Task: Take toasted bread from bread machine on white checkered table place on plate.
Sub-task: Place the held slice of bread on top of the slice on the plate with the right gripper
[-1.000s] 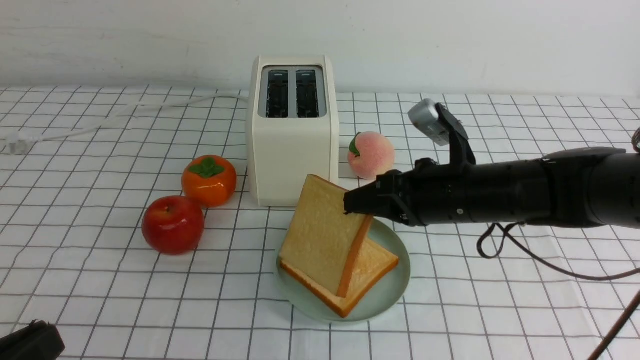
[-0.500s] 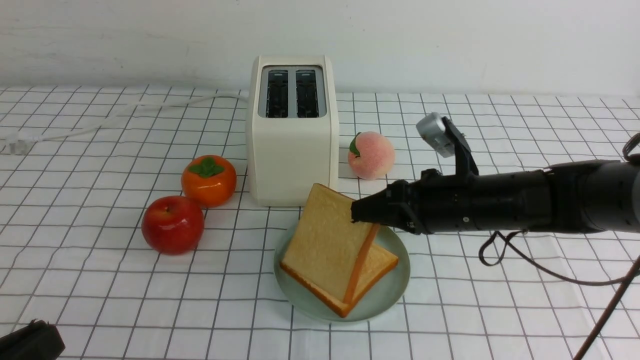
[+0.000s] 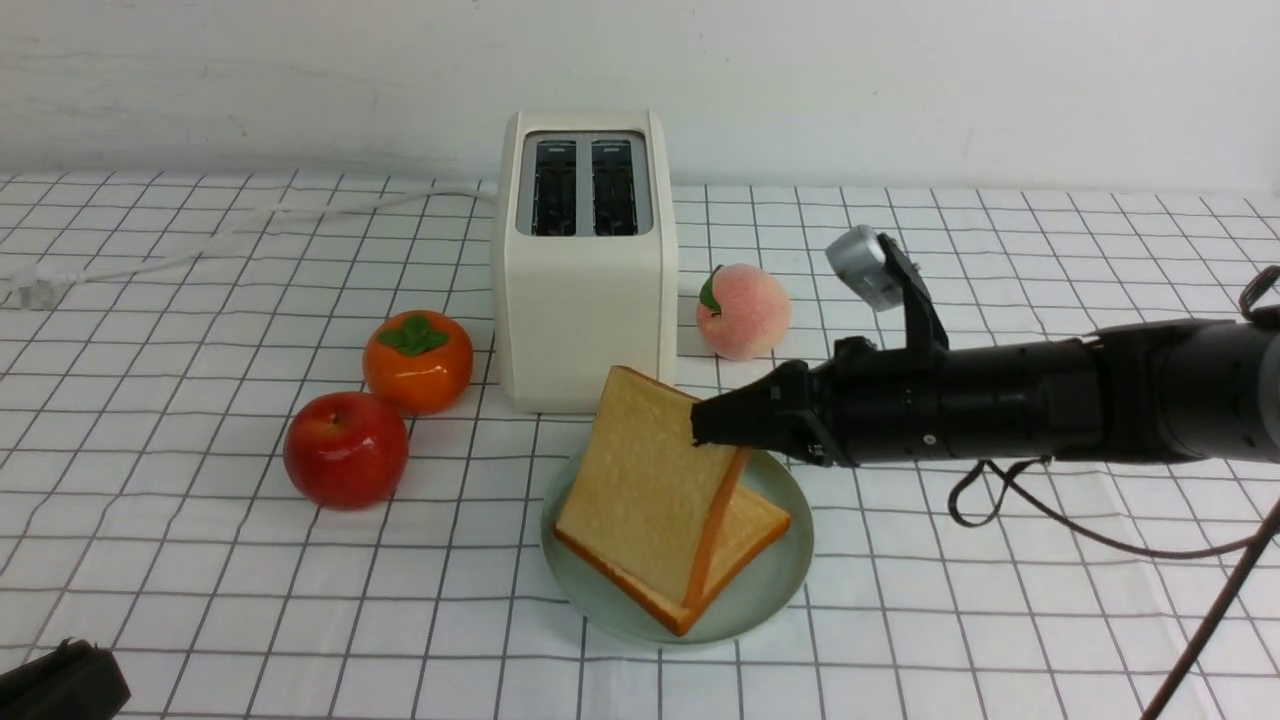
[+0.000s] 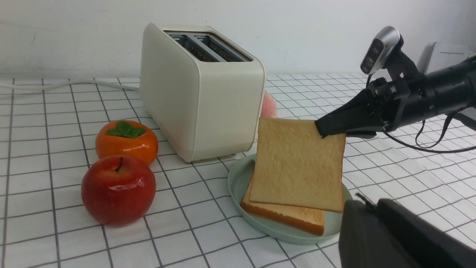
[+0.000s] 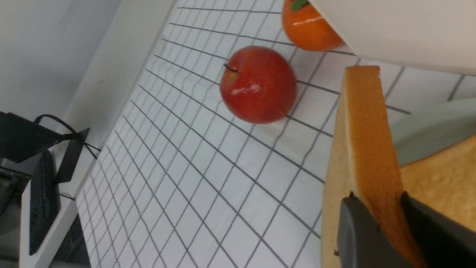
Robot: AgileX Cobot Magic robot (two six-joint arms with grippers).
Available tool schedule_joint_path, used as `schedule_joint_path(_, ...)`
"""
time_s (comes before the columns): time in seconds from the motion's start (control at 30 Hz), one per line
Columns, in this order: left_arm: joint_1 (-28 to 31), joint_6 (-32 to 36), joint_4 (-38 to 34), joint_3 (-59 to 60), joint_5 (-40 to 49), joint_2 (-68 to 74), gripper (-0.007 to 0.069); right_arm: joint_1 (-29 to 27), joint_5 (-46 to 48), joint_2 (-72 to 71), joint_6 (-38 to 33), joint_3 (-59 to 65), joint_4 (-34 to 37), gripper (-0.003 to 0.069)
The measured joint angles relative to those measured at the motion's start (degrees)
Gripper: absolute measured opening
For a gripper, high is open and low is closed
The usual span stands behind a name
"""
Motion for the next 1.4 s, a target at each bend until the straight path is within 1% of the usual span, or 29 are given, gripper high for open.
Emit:
schedule_joint_path(0.3,0.0,0.0,0.0,0.0,-0.1,0.0,0.0039,0.0,-1.8,0.0,-0.1,-1.1,0.1,0.0115)
schedule_joint_path(0.83,0.0,0.0,0.0,0.0,-0.6,0.0,0.0044,0.0,-1.9,3.0,-0.1,-1.2,0.3,0.0115)
schedule_joint_path(1.0,0.0,0.0,0.0,0.0,-0.8,0.0,0.0048,0.0,-3.7,3.5,-0.3,-1.2,0.3,0.0115)
schedule_joint_path(1.1,0.0,0.0,0.0,0.0,-0.8,0.0,0.0048,0.0,-4.4,3.6,-0.4,-1.2,0.3,0.0132)
schedule_joint_path(1.13,0.0,0.0,0.0,0.0,-0.8,0.0,0.0049,0.0,-4.6,3.6,-0.4,-1.2,0.3,0.0179)
schedule_joint_path(1.17,0.0,0.0,0.0,0.0,-0.8,0.0,0.0049,0.0,-4.6,3.6,-0.4,-1.2,0.3,0.0202)
schedule_joint_path(1.23,0.0,0.0,0.0,0.0,-0.8,0.0,0.0049,0.0,-5.2,3.6,-0.5,-1.2,0.2,0.0300)
schedule_joint_path(1.27,0.0,0.0,0.0,0.0,-0.8,0.0,0.0049,0.0,-5.4,3.6,-0.5,-1.2,0.2,0.0321)
schedule_joint_path(1.33,0.0,0.0,0.0,0.0,-0.8,0.0,0.0050,0.0,-7.9,3.4,-0.6,-1.2,-0.1,0.0451)
schedule_joint_path(1.37,0.0,0.0,0.0,0.0,-0.8,0.0,0.0050,-0.1,-8.5,3.2,-0.6,-1.2,-0.6,0.0481)
schedule_joint_path(1.4,0.0,0.0,0.0,0.0,-0.8,0.0,0.0050,-0.2,-10.3,2.7,-0.6,-1.2,-1.9,0.0534)
